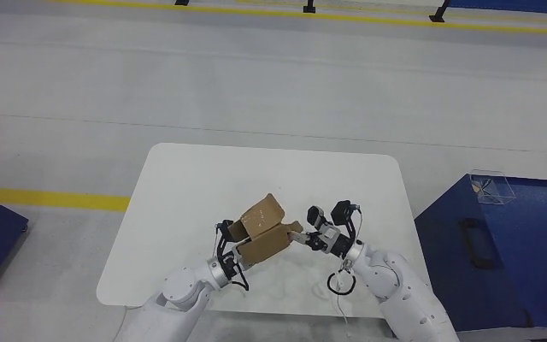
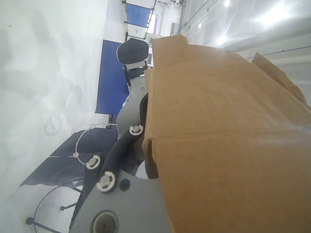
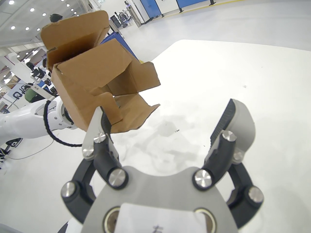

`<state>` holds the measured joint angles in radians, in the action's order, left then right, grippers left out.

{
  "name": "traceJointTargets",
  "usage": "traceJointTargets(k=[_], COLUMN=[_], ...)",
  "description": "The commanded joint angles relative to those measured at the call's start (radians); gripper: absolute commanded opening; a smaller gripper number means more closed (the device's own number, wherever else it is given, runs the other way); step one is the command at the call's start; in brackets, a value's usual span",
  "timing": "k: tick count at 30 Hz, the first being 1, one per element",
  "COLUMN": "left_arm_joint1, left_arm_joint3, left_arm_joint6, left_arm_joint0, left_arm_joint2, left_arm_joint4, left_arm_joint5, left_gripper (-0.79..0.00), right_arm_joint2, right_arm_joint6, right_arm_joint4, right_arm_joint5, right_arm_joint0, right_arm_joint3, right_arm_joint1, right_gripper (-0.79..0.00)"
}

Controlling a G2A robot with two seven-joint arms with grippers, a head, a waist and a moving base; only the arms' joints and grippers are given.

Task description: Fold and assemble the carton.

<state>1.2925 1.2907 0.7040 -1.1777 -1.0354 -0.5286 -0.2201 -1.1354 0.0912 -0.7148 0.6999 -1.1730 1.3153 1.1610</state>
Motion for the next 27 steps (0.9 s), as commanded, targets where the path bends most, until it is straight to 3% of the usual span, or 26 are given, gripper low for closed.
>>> traceJointTargets(k=[1,6,12,22,27], left_arm_joint1=[0.000,-0.002,-0.003,-0.004,-0.004], left_arm_joint3=[0.004,0.012,0.009,0.029,0.041], left_arm_joint6=[0.001,0.016,0.021,-0.002,-0.017], left_arm_joint0=[-0.004,-0.012,-0.018,-0.027,-0.035], left_arm_joint2=[0.000,-0.008,-0.017,-0.017,-0.017], left_arm_joint4=[0.009,0.011,0.010,0.048,0.068], left_arm_joint5=[-0.007,-0.019,-0.015,-0.006,0.003], left_gripper=[-0.785,-0.785,-0.785,-0.785,-0.785], right_arm_joint2=[0.009,0.006,-0.010,0.018,0.077], right_arm_joint6=[0.006,0.010,-0.054,-0.315,-0.350], right_arm_joint4=[0.006,0.019,-0.018,-0.383,-0.462], right_arm_joint5=[0.013,0.034,-0.024,-0.326,-0.404], right_arm_joint0=[-0.001,-0.009,-0.003,0.046,0.085], right_arm_joint3=[0.005,0.012,0.011,0.006,-0.040], right_arm_joint1=[0.002,0.001,0.004,0.024,0.043], right_gripper=[0.000,0.000,0.000,0.000,0.000])
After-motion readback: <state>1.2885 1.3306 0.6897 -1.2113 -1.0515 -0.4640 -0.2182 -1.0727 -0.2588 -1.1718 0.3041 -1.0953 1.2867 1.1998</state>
